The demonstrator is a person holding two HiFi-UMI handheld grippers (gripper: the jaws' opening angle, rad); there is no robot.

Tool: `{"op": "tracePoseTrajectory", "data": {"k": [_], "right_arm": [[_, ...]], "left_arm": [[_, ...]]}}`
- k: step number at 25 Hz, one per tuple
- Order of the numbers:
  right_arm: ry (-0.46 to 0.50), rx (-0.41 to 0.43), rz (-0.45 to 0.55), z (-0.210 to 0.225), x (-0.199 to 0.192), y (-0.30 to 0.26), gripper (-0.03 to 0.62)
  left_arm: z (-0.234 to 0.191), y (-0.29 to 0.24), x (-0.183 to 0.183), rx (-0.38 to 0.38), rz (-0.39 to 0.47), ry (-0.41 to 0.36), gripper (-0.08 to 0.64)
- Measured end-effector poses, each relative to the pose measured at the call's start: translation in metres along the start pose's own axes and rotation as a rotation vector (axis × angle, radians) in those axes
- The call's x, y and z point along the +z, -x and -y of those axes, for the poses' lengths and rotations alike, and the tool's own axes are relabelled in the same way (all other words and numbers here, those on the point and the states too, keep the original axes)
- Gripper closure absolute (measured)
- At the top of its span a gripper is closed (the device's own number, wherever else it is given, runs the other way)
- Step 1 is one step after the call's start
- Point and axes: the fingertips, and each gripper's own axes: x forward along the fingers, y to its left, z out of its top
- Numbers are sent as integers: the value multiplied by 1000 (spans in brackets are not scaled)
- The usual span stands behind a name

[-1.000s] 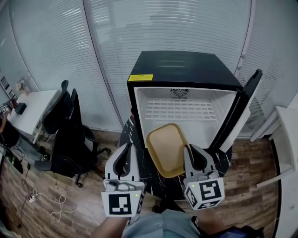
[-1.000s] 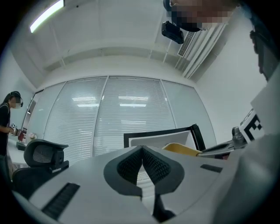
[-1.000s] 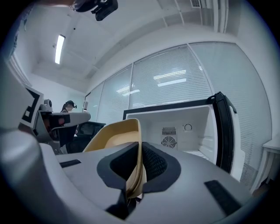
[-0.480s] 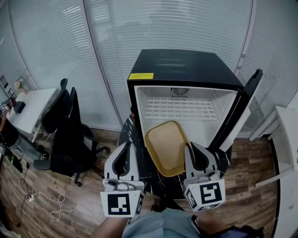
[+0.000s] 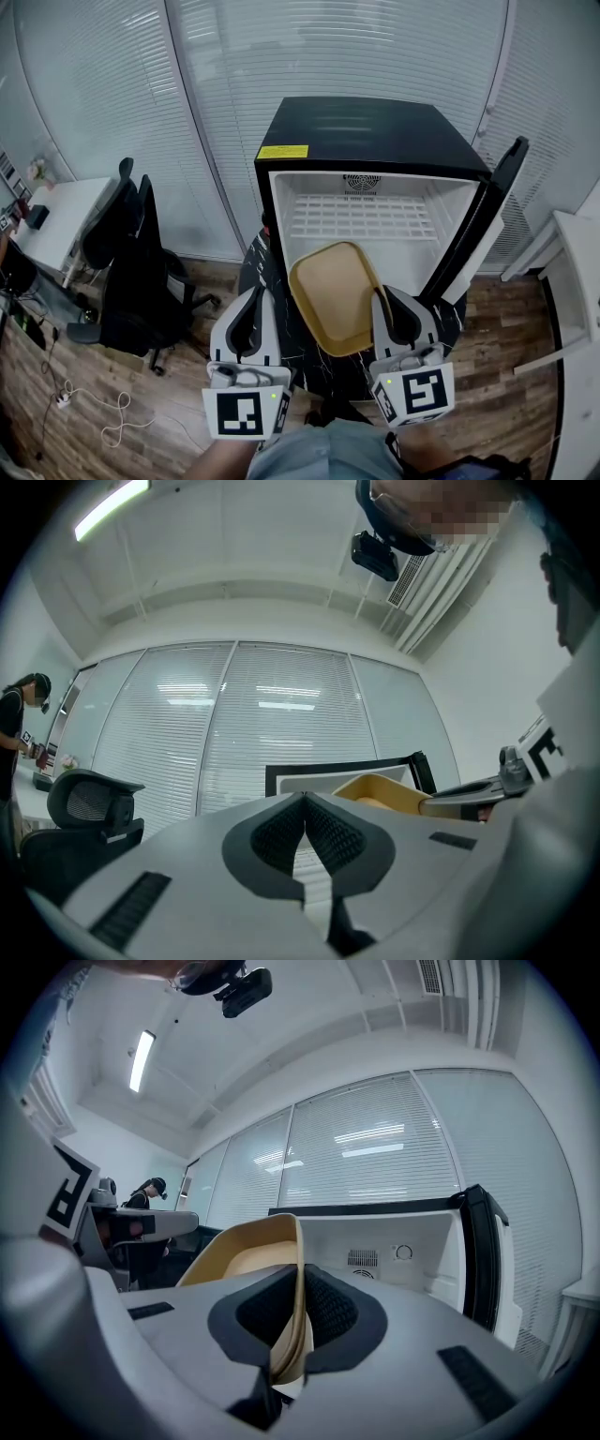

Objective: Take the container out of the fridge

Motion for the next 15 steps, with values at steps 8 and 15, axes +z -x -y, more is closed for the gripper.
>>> {"op": "tracePoseTrajectory", "data": {"k": [8,15], "right_arm": [[-2,1,-1,-1,-2,0,558],[-2,1,-2,-1,-1,0,558]], "left_arm": [[1,0,-2,-6,-1,-1,546],[2,0,-1,-9,3,-3,546]]}}
